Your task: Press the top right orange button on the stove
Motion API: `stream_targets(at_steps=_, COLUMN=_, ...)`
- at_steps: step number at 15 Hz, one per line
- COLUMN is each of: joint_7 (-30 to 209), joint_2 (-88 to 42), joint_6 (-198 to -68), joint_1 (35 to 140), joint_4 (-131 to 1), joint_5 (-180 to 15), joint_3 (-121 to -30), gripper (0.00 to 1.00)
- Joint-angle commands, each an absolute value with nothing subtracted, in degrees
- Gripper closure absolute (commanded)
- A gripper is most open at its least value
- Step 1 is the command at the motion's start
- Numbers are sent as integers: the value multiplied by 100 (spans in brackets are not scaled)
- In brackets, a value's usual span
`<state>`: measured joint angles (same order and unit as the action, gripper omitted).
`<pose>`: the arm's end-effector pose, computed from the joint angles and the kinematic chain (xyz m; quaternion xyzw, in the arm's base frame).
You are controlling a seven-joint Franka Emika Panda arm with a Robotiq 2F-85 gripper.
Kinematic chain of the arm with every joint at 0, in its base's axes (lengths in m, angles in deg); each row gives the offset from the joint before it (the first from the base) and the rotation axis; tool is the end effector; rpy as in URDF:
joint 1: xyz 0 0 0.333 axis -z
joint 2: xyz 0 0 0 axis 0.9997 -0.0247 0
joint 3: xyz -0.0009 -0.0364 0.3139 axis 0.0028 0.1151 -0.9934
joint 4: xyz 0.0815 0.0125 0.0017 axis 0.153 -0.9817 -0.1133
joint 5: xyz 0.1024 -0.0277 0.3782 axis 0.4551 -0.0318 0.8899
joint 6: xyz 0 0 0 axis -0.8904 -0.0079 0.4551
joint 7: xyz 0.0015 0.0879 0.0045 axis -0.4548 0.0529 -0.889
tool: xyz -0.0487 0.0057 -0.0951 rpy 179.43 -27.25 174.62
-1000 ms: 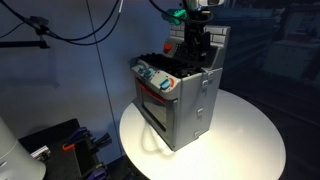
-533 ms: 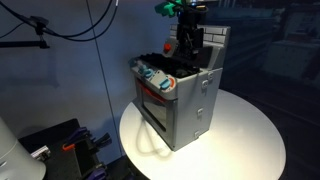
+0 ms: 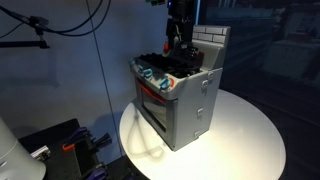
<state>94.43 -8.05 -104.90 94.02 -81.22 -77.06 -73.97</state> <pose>0.5493 -0.1054 0.4785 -0.9812 0.1884 0.0356 0.0205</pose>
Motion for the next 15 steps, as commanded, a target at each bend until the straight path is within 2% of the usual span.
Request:
stream_targets(at_steps=1, joint_7=9432, joint_2=-288, joint_6=-10337, joint_1=9367, joint_4=-8526, joint_5=-7896, joint_3=-7443, gripper=0)
stream_targets(at_steps=8, joint_7=9403, joint_2=359, joint_6=-10371, joint_1=9371, joint_4=-9100, joint_5=-7998, joint_3=-7523, gripper=0)
stream_targets(at_steps=15, joint_7=9440, joint_2=305, joint_6=-10399, joint_1=9380, joint_4=-9087, joint_5=-7918, joint_3=-7530, gripper=0)
